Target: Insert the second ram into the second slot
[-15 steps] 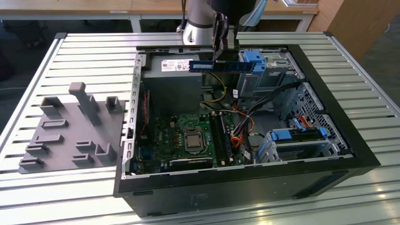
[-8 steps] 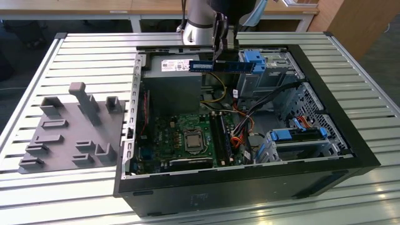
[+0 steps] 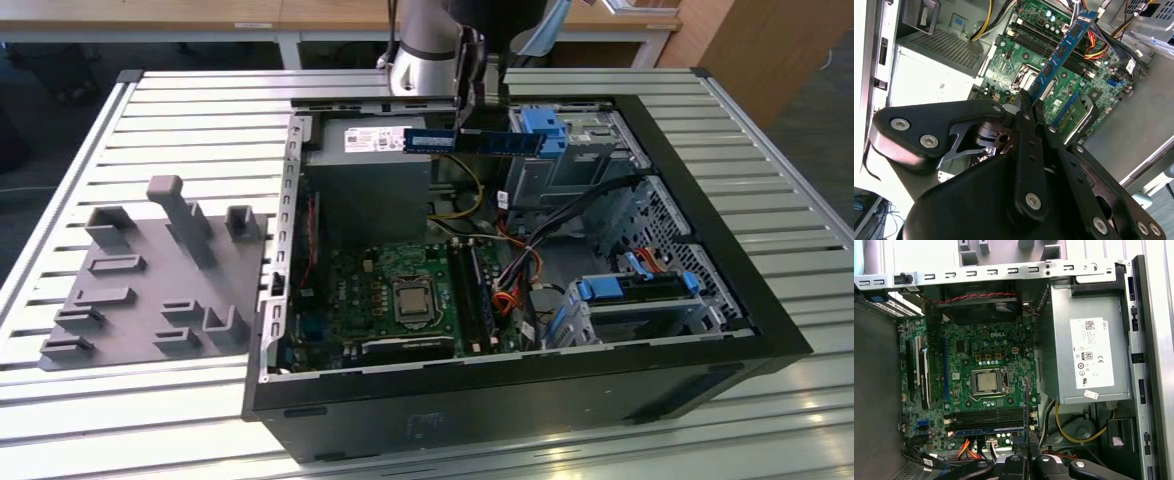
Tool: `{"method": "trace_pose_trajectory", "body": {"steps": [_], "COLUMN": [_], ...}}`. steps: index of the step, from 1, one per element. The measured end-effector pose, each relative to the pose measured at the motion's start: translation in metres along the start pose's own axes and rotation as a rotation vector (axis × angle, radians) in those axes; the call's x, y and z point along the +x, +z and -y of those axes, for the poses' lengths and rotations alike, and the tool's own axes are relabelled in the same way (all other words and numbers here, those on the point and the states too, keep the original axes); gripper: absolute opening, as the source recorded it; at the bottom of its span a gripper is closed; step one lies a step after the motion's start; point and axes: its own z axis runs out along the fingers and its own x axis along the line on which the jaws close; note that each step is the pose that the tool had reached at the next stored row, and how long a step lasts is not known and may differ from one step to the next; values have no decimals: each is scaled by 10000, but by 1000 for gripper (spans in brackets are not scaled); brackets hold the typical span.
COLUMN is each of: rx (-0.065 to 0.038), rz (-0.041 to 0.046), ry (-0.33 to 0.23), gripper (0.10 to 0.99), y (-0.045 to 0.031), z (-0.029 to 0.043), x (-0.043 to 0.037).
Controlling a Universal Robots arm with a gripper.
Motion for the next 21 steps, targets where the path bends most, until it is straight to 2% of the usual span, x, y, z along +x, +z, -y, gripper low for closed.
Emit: {"method": "trace_pose_trajectory", "body": {"steps": [8, 15, 21], "rx": [2, 9, 13], "rz": [4, 21, 28], "ry": [101, 574, 755], "gripper": [137, 137, 137], "y": [0, 1, 2], "z": [0, 0, 0], "x": [0, 1, 6]}}
